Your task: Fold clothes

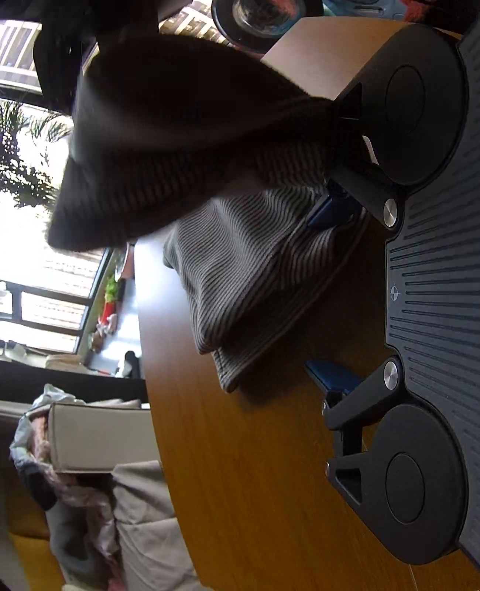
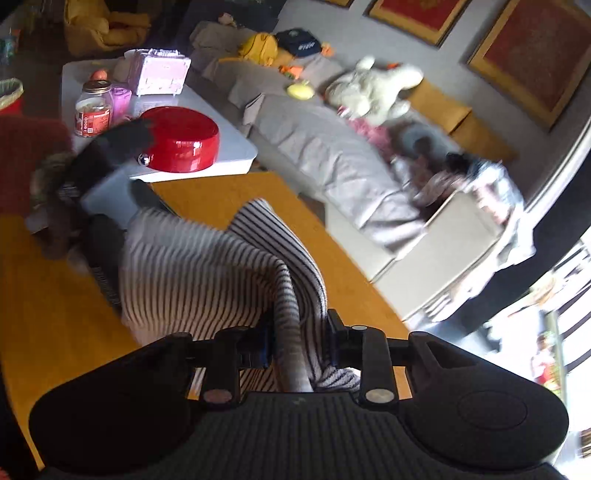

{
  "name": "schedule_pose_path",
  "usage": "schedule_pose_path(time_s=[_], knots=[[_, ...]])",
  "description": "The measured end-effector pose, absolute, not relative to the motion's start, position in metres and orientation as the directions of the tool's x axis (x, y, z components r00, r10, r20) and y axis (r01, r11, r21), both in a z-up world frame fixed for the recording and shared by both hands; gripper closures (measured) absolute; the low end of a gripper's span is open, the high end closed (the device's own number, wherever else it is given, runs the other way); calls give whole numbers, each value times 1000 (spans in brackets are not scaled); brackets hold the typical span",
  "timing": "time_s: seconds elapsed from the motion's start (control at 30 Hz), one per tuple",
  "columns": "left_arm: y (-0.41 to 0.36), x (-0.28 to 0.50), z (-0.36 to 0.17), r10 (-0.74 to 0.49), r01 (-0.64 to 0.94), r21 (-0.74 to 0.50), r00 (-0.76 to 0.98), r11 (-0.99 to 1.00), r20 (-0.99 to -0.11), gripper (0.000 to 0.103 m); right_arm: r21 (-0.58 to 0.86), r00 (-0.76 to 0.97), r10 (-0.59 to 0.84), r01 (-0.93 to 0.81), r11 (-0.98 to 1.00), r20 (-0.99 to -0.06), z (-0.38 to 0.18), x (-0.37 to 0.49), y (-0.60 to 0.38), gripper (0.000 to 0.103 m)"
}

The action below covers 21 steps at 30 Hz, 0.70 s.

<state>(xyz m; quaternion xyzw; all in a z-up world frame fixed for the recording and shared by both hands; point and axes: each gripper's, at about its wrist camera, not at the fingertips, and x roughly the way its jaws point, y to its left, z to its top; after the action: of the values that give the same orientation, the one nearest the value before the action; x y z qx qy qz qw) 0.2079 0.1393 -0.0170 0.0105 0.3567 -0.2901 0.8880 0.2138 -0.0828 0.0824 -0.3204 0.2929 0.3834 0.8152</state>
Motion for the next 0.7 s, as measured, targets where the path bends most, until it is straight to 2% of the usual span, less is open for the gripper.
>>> schedule_pose_path(time_s=[0.07, 0.17, 0.3, 0.47, 0.53, 0.57, 0.6, 0.63, 0.67, 0.7], knots=[[143, 208, -14, -511, 521, -195, 575, 831, -639, 20, -271, 513, 439, -820, 504, -737, 73, 244, -77, 73], [154, 206, 1, -492, 506, -172, 612, 845, -620, 20, -216, 500, 452, -810, 545, -739, 44, 273, -80, 62], [170, 197, 37, -504, 495, -171, 685, 852, -526, 19, -139, 502, 499, -790, 598, -707, 39, 279, -93, 60], [125, 204, 58, -667, 676, -170, 596, 717, -446, 16, -132, 507, 506, -786, 604, -698, 37, 280, -96, 59], [107, 206, 65, -724, 737, -164, 550, 655, -417, 15, -145, 519, 500, -780, 608, -694, 43, 280, -97, 53], [95, 209, 56, -715, 744, -148, 538, 652, -446, 15, -149, 532, 498, -771, 619, -685, 50, 278, -99, 49], [84, 215, 46, -695, 740, -131, 536, 660, -479, 16, -151, 549, 496, -758, 635, -672, 56, 278, -102, 40], [77, 226, 37, -673, 727, -125, 537, 675, -509, 17, -156, 587, 490, -728, 667, -644, 66, 275, -108, 25], [75, 232, 30, -655, 710, -130, 542, 692, -527, 19, -169, 629, 482, -698, 696, -610, 74, 271, -116, 15], [73, 239, 24, -637, 692, -135, 546, 709, -544, 21, -180, 669, 472, -666, 724, -574, 82, 266, -123, 0]])
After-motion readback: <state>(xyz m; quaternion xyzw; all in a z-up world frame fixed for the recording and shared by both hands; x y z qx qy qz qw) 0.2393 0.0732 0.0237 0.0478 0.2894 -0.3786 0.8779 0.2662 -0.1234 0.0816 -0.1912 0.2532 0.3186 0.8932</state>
